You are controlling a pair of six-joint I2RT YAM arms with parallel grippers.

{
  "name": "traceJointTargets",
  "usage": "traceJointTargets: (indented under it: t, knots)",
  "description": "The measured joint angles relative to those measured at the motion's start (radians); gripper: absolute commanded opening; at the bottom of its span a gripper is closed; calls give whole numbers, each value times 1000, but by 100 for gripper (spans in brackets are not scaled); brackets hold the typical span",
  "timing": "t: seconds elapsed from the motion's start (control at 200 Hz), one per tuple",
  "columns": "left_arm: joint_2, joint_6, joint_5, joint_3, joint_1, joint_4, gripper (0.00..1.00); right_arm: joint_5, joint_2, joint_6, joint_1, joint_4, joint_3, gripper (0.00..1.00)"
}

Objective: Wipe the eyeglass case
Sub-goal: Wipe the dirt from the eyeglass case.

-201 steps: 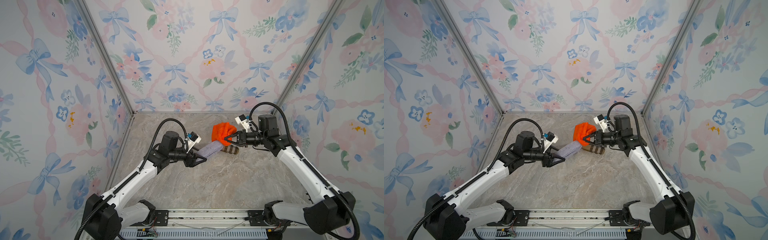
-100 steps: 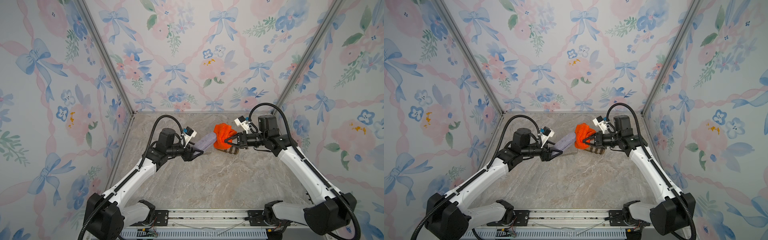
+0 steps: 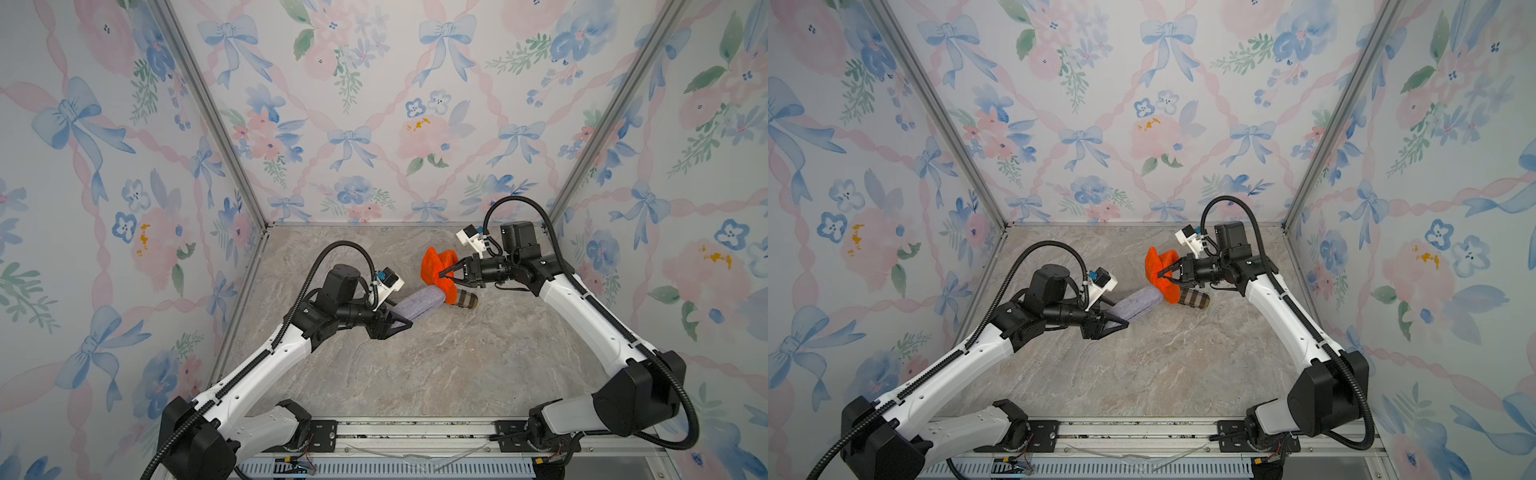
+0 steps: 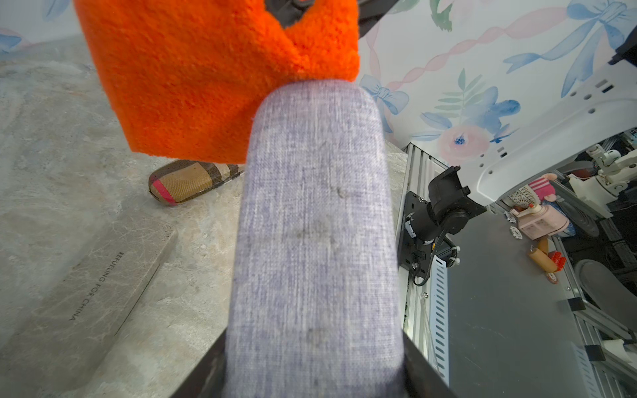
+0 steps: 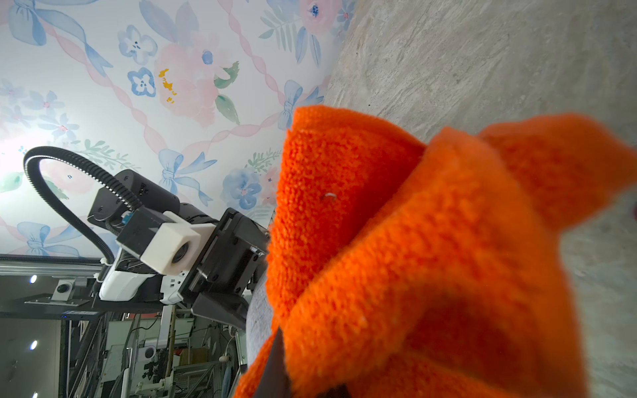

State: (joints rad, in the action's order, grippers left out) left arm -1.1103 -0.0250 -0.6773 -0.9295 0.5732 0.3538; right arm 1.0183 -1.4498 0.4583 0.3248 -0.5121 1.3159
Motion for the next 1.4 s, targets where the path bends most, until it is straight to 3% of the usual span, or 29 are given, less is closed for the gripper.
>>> traceJointTargets:
  t: [0.235,0.405,0.605,0.775,0.94,1.175,1.4]
  knots:
    - [-16,26,-4,0,-43,19,10,1,-5,6,14,64,-37,0]
    - [-34,14,0,-9,-81,18,10,18,81,5,14,54,-92,0]
    - [-33,-105,-9,-100,-118,-79,10,55,303,22,-42,19,-186,0]
    - [-28,-315,-73,-112,-118,-237,11,-44,475,62,-85,112,-276,0]
    - [-27,-582,-123,-67,-107,-441,11,-211,547,120,57,345,-380,0]
    - [-3,-743,-113,-67,-12,-547,11,-418,480,73,353,629,-391,0]
    - [2,-800,-5,-42,0,-607,11,-425,388,50,336,719,-352,0]
